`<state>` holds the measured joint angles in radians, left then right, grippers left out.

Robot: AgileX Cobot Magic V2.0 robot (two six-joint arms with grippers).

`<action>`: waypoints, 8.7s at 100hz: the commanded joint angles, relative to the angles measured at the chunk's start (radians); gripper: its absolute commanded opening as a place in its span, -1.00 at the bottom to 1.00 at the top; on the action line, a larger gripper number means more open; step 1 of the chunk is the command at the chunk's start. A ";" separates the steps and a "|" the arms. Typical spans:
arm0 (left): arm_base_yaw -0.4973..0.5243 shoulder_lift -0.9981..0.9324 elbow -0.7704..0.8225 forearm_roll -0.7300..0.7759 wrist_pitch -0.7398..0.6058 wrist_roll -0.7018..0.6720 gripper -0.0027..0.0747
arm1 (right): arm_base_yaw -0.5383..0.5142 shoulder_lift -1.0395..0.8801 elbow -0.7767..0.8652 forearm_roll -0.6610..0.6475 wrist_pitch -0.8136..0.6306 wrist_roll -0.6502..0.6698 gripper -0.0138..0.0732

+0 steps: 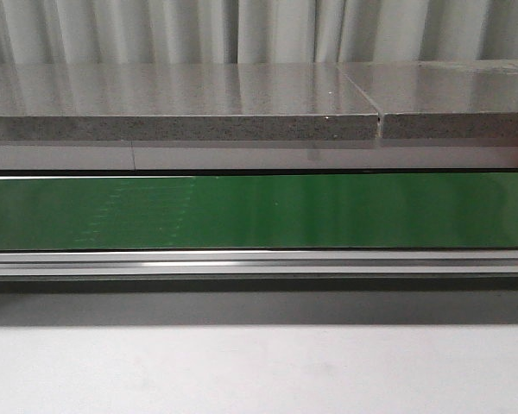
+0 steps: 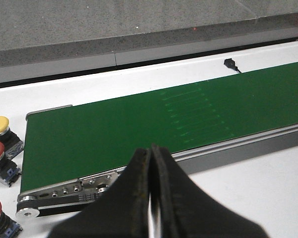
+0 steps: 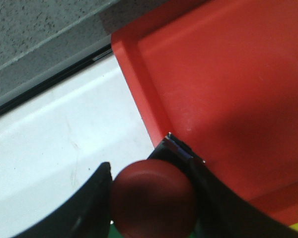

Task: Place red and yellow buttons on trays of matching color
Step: 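Lower the red button into the red tray and open the right gripper, then raise the right gripper away from the red tray, then lower the left gripper onto a red button in the cluster, grasp, then carry the red button onto the green belt and open the left gripper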

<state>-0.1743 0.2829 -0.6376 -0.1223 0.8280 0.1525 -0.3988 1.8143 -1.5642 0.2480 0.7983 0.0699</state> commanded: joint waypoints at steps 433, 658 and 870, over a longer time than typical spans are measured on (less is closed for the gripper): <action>0.026 0.466 -0.171 0.027 -0.208 -0.245 -0.97 | 0.431 -1.438 0.972 -0.233 -0.267 -0.106 -0.83; 0.596 1.530 -0.802 -0.103 0.204 -0.112 0.20 | 0.431 -1.438 0.972 -0.233 -0.267 -0.106 -0.83; 0.426 1.239 -0.606 -0.109 0.121 -0.056 -0.40 | 0.431 -1.438 0.972 -0.233 -0.267 -0.106 -0.83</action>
<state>0.2701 1.5634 -1.2303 -0.2078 1.0012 0.0971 0.0304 0.3704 -0.5668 0.0163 0.6004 -0.0317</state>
